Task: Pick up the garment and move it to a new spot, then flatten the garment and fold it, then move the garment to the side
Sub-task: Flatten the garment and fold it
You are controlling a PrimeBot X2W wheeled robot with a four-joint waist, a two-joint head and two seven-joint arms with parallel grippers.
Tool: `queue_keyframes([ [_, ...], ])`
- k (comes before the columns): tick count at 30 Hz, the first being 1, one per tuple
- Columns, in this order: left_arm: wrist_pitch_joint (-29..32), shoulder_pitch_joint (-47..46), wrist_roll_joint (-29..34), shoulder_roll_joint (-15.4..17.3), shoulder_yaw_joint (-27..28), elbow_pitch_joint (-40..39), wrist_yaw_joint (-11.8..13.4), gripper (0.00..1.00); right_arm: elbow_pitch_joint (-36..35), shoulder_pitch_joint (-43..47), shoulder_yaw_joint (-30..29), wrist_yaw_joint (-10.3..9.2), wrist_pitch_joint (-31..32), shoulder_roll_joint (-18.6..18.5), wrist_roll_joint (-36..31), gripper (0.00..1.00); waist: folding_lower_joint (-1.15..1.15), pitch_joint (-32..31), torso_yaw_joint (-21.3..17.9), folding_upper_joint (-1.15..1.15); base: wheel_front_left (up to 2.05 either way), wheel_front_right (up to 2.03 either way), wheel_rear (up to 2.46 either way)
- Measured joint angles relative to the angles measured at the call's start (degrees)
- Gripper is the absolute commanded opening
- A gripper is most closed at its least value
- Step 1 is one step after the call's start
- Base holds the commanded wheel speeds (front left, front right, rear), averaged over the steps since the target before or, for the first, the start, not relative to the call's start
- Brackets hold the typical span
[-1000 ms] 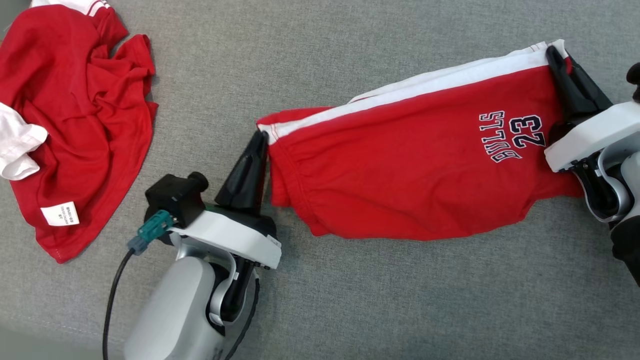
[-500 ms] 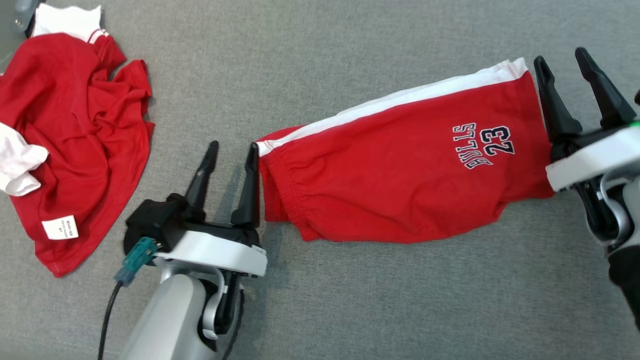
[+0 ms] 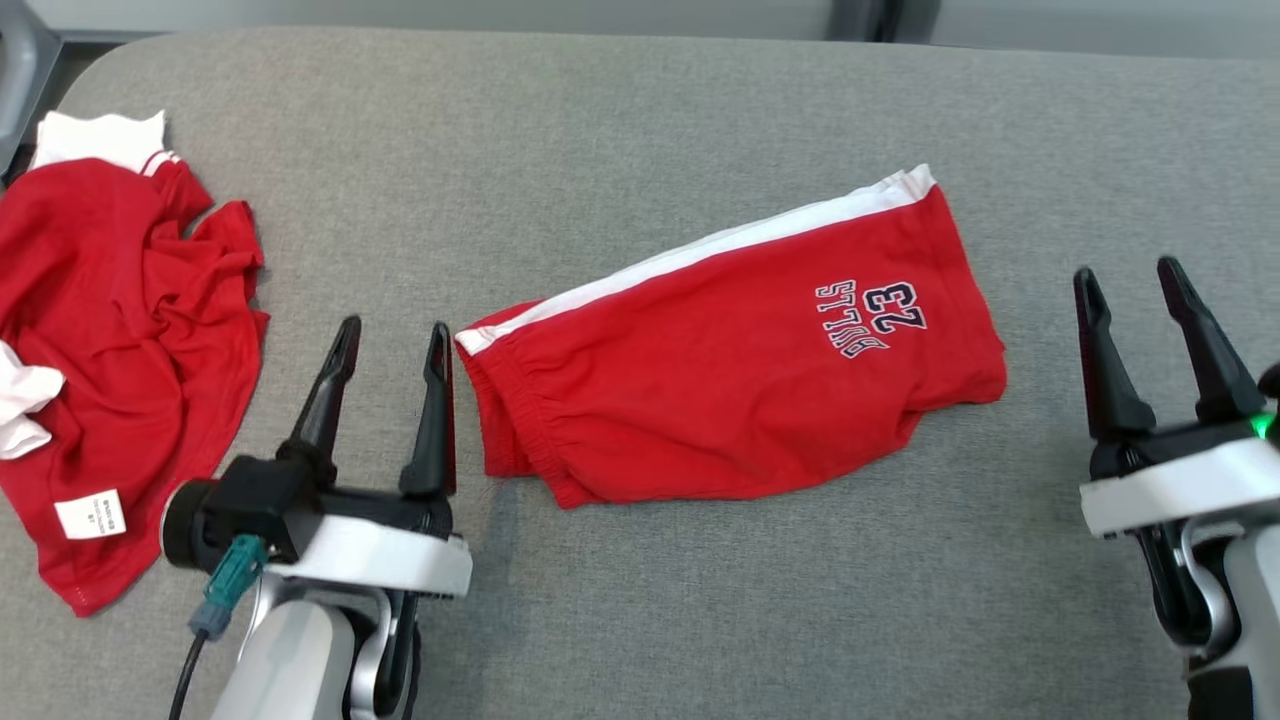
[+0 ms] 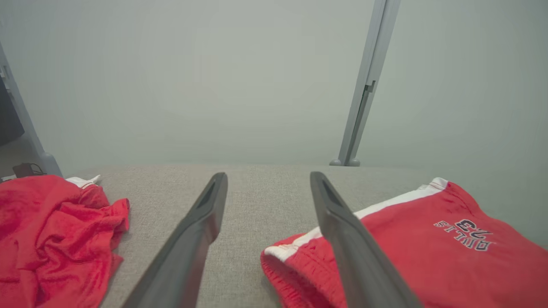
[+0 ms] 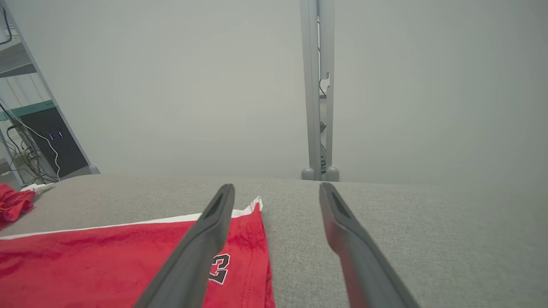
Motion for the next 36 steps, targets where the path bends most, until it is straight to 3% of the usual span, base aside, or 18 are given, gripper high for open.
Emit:
queue_keyframes([
  [8,0.3,2.7,0.0,1.3,-0.1,1.9,-0.4,1.0,-1.3,4.5,-2.6,0.0,0.0,1.5,-0.7,1.0,0.0,-0.9,-1.2,0.0,0.0,0.0,0.0],
  [24,1.0,2.3,-0.3,1.8,-1.0,1.6,0.1,1.0,-1.1,4.6,-2.9,0.0,0.0,0.9,-1.4,1.0,0.0,-0.3,-0.3,0.0,0.0,0.0,0.0],
  [36,0.7,-1.8,0.2,0.5,-2.9,2.3,-0.2,1.0,10.6,-5.0,5.7,0.0,2.7,-3.6,-0.4,1.0,0.0,4.2,3.4,0.0,0.0,0.0,0.0],
])
